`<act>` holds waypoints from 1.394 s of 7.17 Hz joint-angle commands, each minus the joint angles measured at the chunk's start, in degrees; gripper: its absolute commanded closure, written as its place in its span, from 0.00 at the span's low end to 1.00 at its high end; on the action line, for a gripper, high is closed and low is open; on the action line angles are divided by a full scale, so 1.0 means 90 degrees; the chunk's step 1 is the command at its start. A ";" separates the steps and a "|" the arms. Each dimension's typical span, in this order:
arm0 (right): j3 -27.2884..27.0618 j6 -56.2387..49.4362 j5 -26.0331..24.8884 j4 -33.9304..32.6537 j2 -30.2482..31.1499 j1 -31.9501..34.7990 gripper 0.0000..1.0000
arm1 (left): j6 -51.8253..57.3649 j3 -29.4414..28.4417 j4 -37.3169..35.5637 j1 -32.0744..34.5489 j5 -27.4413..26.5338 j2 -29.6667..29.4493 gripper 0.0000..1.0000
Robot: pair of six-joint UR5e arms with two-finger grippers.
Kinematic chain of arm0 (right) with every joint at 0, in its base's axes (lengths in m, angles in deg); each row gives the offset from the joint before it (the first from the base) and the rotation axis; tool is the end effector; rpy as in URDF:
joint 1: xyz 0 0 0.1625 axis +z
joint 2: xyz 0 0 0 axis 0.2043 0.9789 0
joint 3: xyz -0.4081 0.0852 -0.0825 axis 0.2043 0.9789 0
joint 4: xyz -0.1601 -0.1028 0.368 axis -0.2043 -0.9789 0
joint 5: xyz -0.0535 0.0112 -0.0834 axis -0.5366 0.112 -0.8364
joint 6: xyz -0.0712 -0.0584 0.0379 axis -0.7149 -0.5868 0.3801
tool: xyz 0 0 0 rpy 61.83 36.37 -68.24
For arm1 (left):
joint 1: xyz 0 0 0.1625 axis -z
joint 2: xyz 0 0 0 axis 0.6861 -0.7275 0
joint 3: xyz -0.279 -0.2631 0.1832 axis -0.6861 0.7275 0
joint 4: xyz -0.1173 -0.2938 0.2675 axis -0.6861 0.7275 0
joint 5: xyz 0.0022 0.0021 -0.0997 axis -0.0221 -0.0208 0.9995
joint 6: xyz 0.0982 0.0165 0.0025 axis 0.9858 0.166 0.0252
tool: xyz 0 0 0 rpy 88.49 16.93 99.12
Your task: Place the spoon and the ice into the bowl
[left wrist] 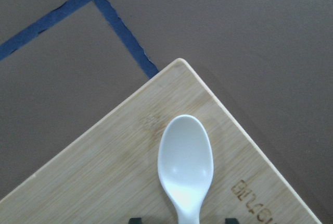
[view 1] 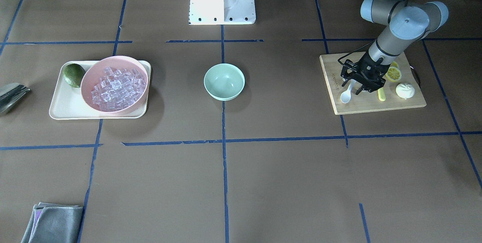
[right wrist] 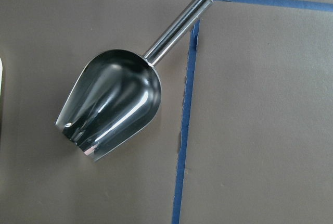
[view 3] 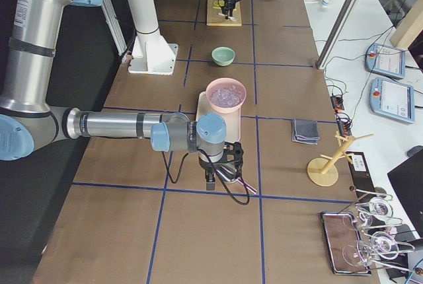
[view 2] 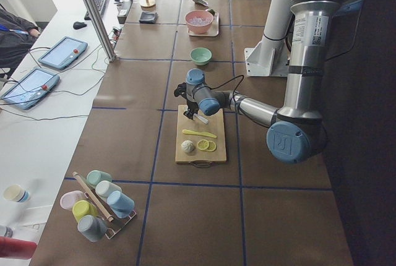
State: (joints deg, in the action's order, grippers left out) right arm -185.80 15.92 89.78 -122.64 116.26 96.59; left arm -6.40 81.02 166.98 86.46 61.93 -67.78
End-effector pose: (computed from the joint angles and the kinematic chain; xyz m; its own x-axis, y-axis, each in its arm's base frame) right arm 0.0292 -0.3901 0.6398 0.7181 -0.0865 0.6906 0.0739 0.9961 0.0479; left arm 0.3361 -0.4331 0.5004 0.5468 0.5885 -0.5955 -0.3286 0.8050 0.4939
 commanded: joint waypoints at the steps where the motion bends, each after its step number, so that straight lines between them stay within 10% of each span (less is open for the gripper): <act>1: 0.0019 0.0000 0.0000 0.0000 -0.0004 0.0002 0.00 | 0.0005 0.0083 -0.0018 0.0001 0.0004 0.0007 1.00; 4: 0.0019 0.0000 -0.0010 0.0000 -0.0004 0.0002 0.00 | -0.0005 0.0335 -0.0299 0.0001 0.0052 -0.0031 1.00; 6: 0.0019 0.0000 0.0000 0.0000 -0.0004 -0.0008 0.00 | -0.0556 0.1183 -0.1847 -0.0008 0.0043 -0.0516 1.00; 10: 0.0087 0.0000 -0.0010 0.0009 -0.0014 -0.0008 0.00 | -0.2491 0.0954 -0.4237 -0.1129 0.0013 -0.3327 0.98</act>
State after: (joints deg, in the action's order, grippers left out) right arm -185.31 15.92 89.70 -122.62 116.20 96.54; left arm -23.72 91.01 132.78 79.53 62.07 -90.97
